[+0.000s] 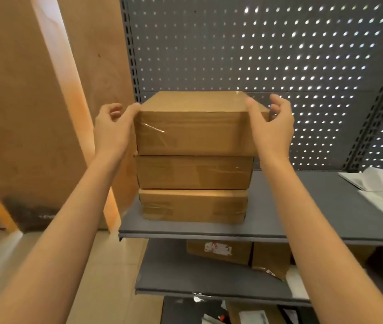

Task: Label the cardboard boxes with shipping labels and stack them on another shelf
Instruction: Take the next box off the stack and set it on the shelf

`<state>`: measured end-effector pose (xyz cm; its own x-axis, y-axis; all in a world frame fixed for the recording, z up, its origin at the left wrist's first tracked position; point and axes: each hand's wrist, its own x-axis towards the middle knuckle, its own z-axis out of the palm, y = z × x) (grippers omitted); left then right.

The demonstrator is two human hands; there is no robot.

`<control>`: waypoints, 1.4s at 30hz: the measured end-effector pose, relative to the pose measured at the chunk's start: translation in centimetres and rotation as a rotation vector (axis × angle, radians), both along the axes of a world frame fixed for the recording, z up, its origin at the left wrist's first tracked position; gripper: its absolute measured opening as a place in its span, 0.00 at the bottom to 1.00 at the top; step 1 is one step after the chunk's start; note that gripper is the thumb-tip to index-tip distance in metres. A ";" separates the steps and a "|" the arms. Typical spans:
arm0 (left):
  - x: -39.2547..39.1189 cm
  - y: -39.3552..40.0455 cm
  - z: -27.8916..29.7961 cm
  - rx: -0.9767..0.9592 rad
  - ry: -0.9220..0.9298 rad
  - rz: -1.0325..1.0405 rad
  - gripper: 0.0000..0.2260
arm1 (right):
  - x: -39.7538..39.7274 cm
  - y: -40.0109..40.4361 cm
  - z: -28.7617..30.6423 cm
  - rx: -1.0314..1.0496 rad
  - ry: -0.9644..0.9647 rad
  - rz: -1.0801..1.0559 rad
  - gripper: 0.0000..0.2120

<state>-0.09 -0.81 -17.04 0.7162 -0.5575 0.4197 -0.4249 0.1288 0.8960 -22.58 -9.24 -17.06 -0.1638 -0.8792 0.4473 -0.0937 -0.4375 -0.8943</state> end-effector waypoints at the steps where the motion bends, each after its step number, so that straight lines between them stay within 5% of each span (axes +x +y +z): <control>1: 0.1 -0.3 0.0 0.031 0.060 -0.039 0.29 | 0.0 -0.1 -0.1 0.082 -0.021 0.029 0.30; 4: -0.2 -1.1 -0.1 0.078 0.208 -0.179 0.34 | 0.0 -0.4 -0.3 0.267 -0.106 0.098 0.33; 8: -1.0 -1.8 -0.2 0.050 0.377 -0.286 0.17 | 0.5 -0.3 -0.1 0.375 -0.147 0.173 0.34; 14: -1.5 -1.7 0.0 0.015 0.437 -0.351 0.10 | 0.6 0.0 0.1 0.402 -0.156 0.176 0.28; 20: -1.8 -1.6 0.3 -0.045 0.438 -0.349 0.11 | 0.2 0.7 0.8 0.327 -0.198 0.181 0.22; 25: -2.8 -1.8 1.3 -0.139 0.366 -0.342 0.25 | -1.0 1.2 1.7 0.222 -0.243 0.176 0.17; 42: -13.7 -6.0 1.5 -0.200 0.267 -0.385 0.17 | -11.1 -2.0 1.3 0.141 -0.309 0.074 0.16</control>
